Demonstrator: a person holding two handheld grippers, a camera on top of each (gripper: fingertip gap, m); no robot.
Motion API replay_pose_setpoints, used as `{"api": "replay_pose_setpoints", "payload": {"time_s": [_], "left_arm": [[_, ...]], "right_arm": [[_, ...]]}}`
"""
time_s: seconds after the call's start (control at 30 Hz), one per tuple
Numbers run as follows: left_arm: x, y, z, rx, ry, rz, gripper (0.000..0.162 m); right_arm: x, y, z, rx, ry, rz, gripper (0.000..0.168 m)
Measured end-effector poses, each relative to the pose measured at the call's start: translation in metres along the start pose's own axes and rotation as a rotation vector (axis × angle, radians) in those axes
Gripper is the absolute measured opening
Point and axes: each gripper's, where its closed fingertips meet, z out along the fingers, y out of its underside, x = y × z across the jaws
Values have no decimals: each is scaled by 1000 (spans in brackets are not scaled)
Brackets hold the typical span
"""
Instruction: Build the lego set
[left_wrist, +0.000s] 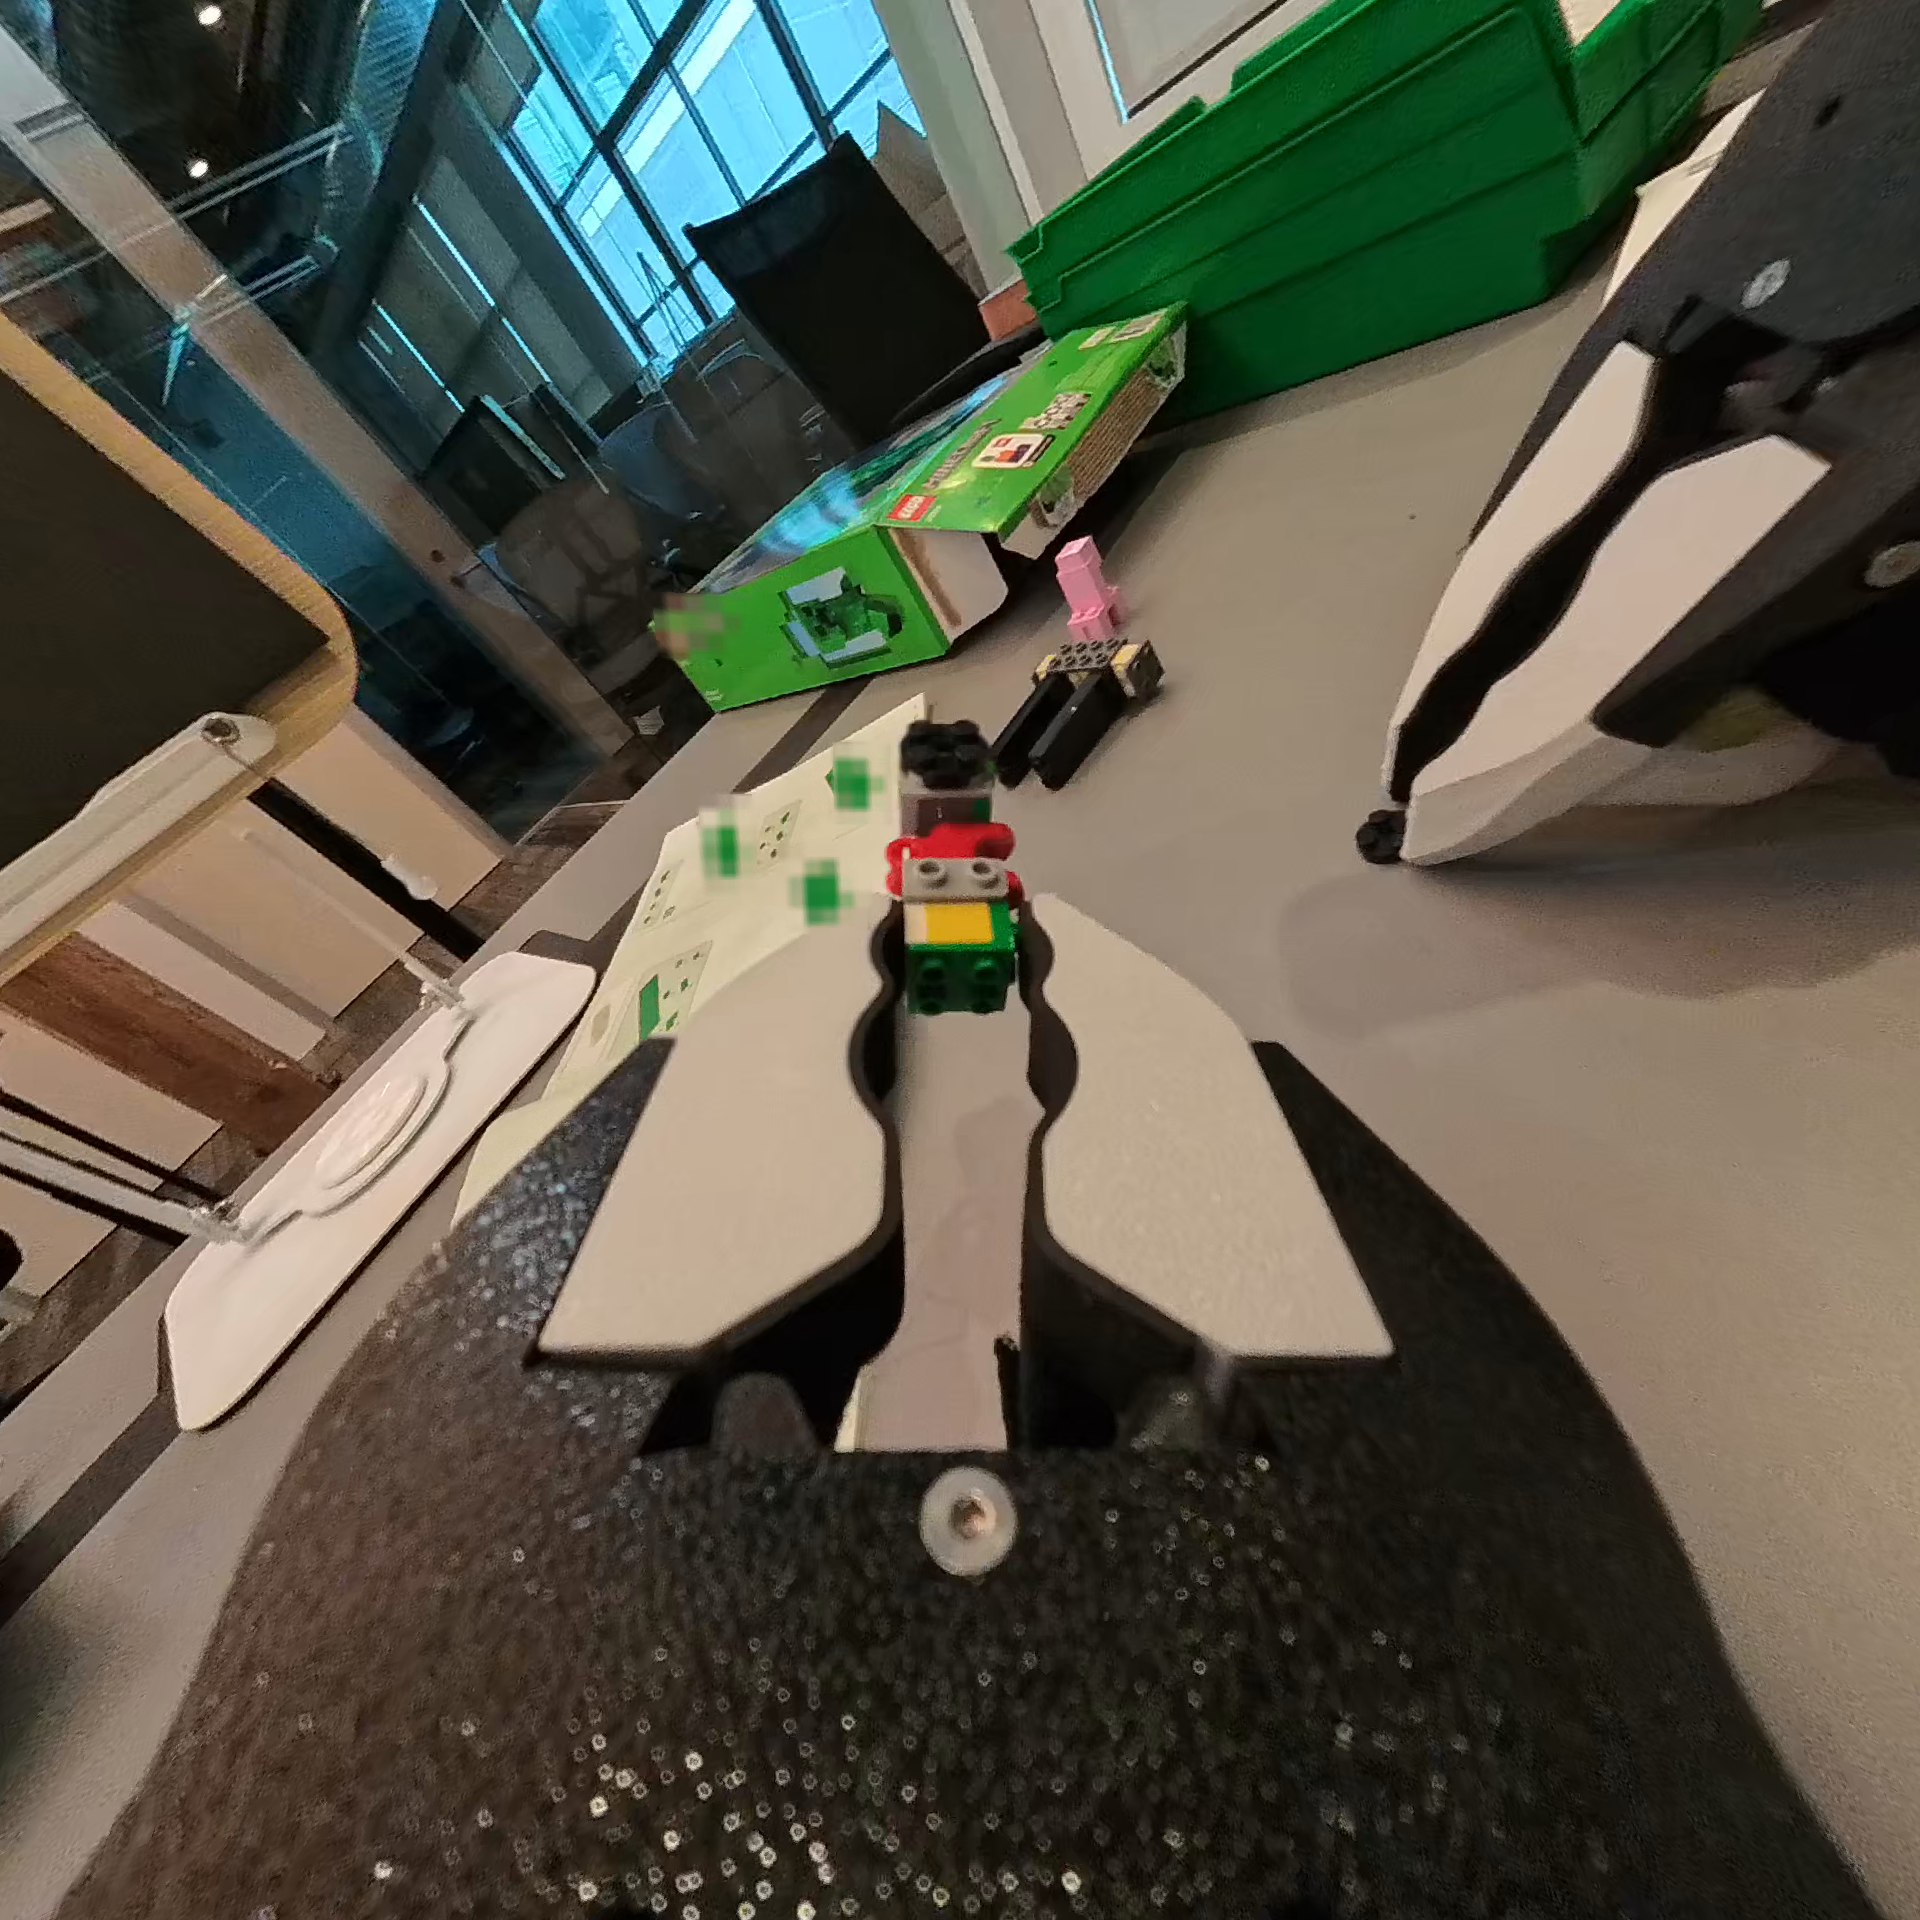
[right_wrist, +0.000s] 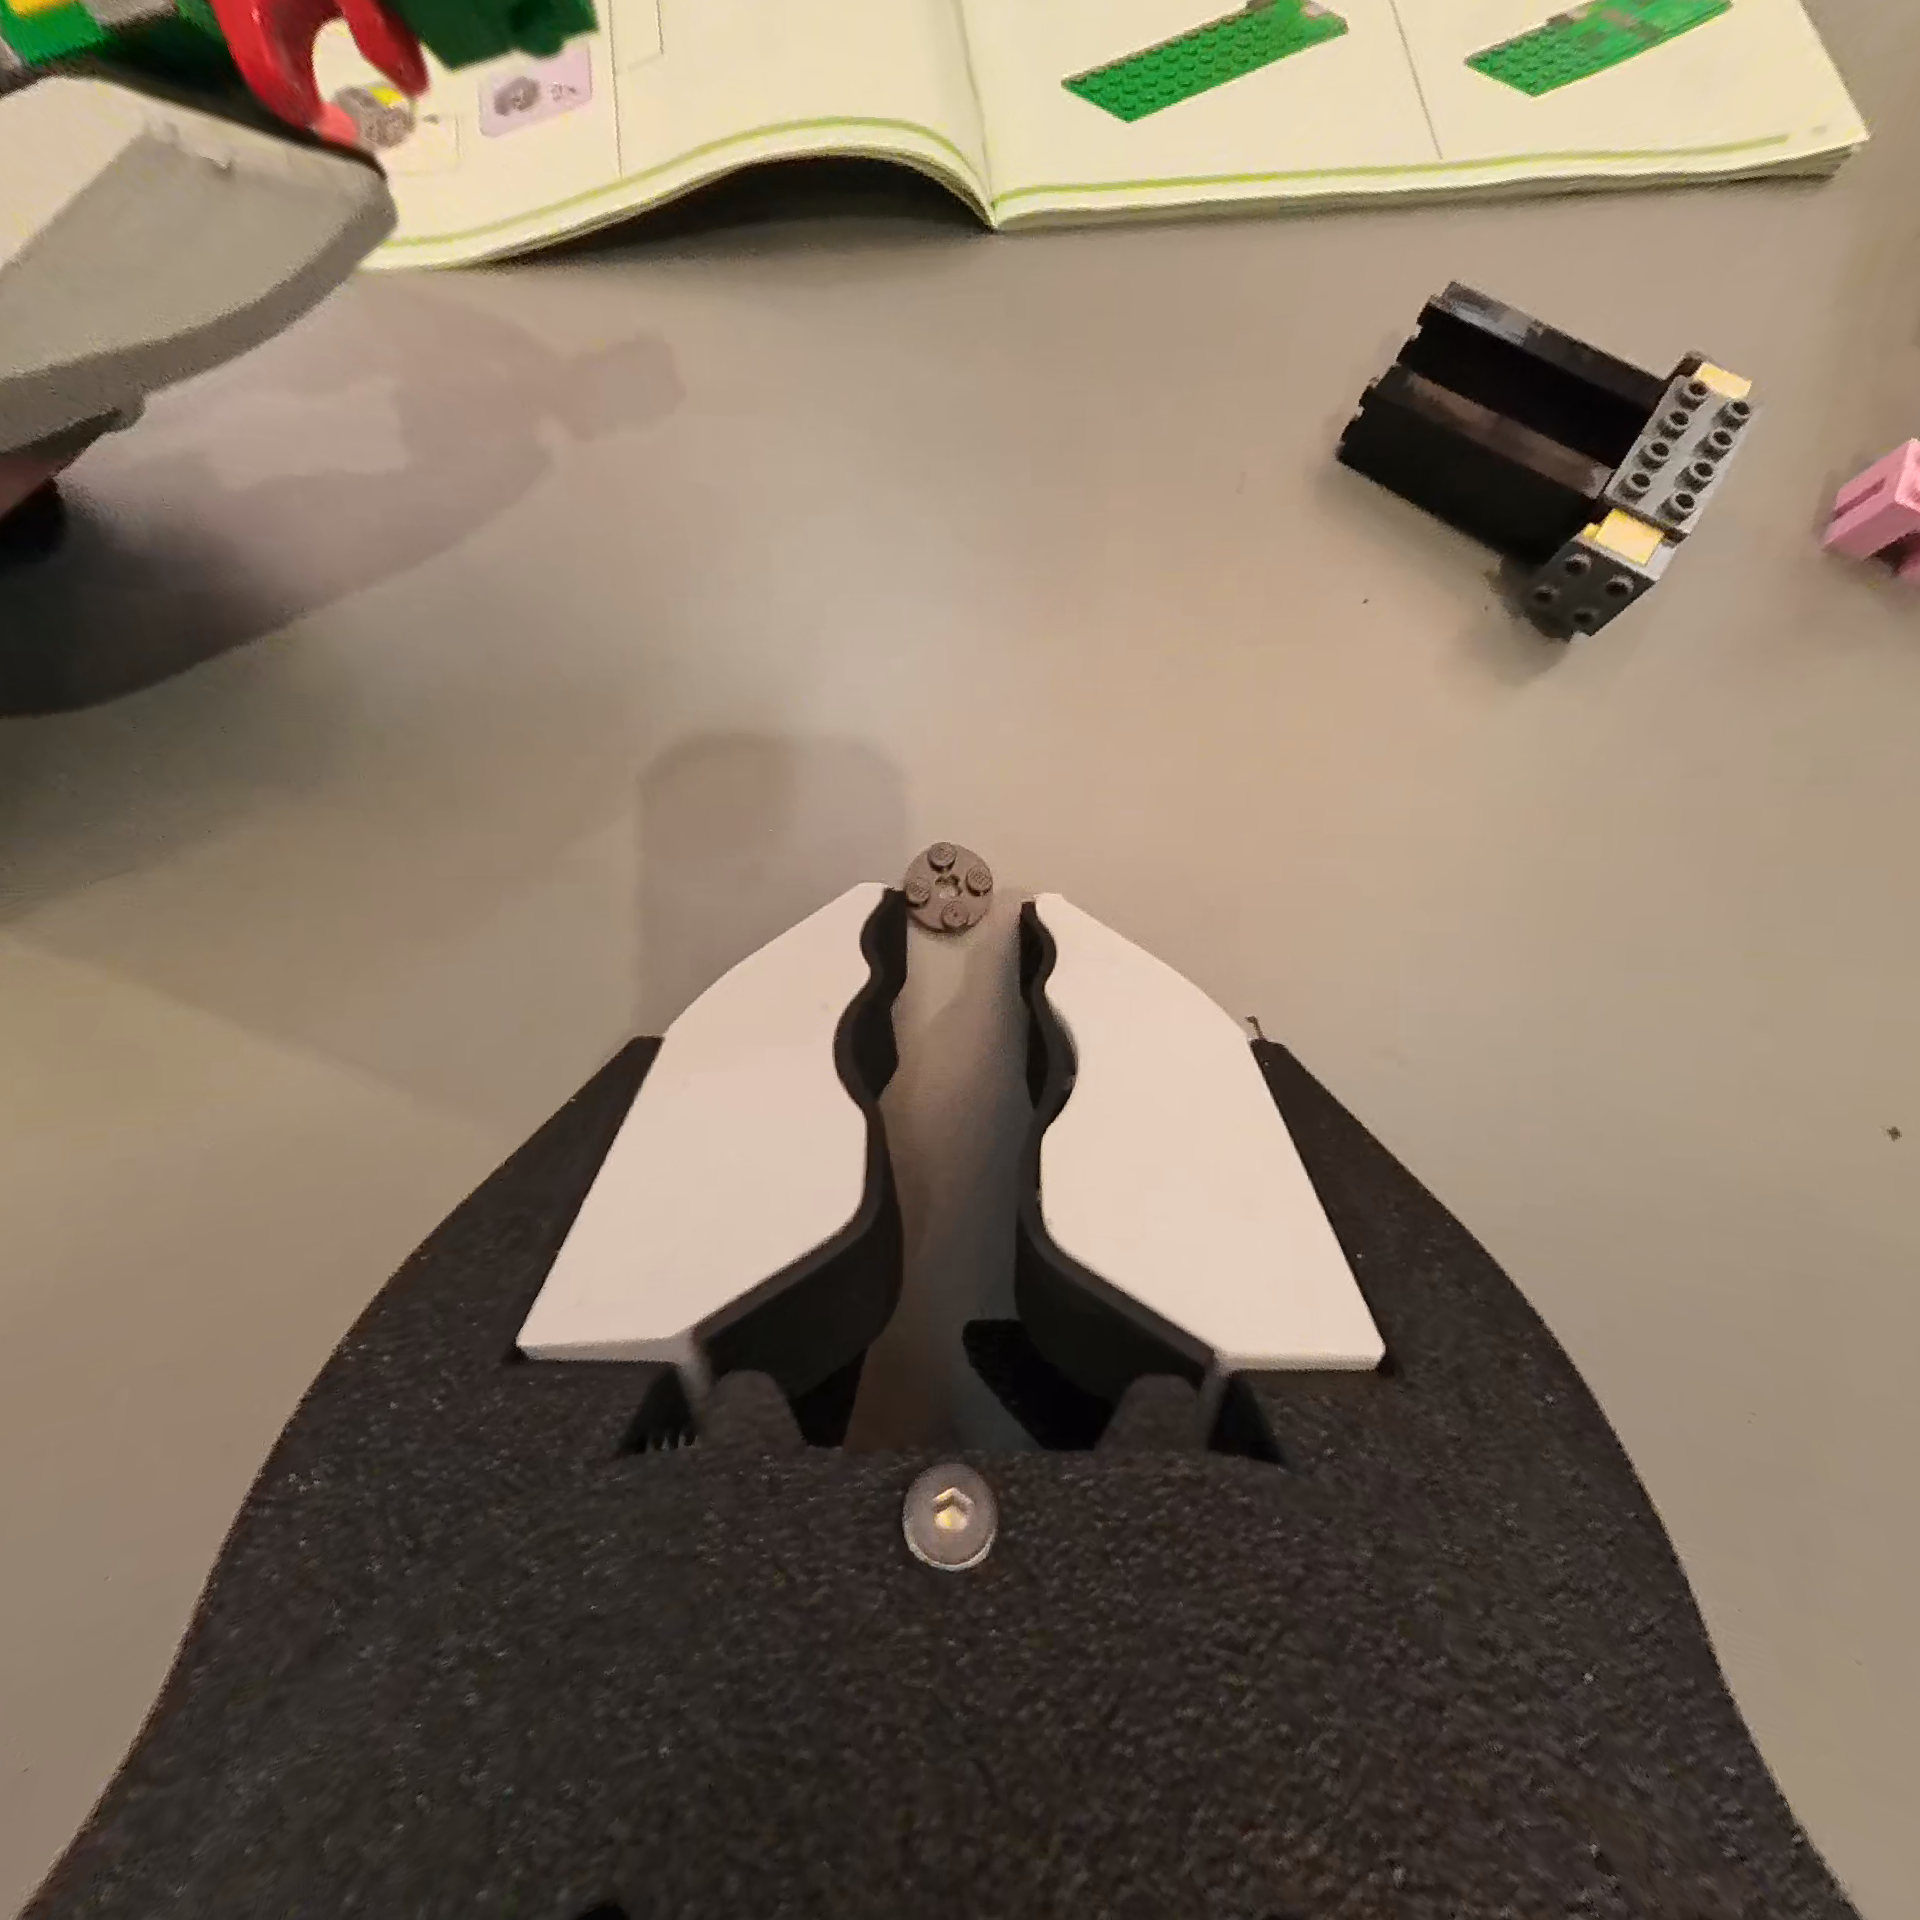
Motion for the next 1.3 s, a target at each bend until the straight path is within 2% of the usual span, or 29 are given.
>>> {"api": "replay_pose_setpoints", "payload": {"time_s": [0.1, 0.27, 0.5, 0.6, 0.77, 1.03, 1.17, 1.3], "left_arm": [[2, -1, 0, 10, 14, -4, 20], [-1, -2, -3, 24, 21, -49, 20], [-2, -1, -4, 31, 31, -76, 20], [-2, -2, -5, 32, 31, -73, 20], [-1, -1, -5, 29, 36, -78, 20], [-1, -1, -5, 29, 40, -88, 20], [-1, 0, -4, 24, 46, -100, 20], [-1, 1, -4, 21, 51, -114, 20]], "right_arm": [[2, 0, 0, -9, 12, -16, 16], [-9, -2, 1, 16, -59, 1, 33], [-6, -6, 6, -9, -15, -29, 25], [-6, -8, 7, -16, 0, -54, 15], [-7, -9, 7, 1, 10, -100, 14], [-15, -13, 3, 59, 41, -276, 14], [-23, -14, 3, 76, 3, -375, 14], [-27, -14, 5, 69, -88, -375, 14]]}}
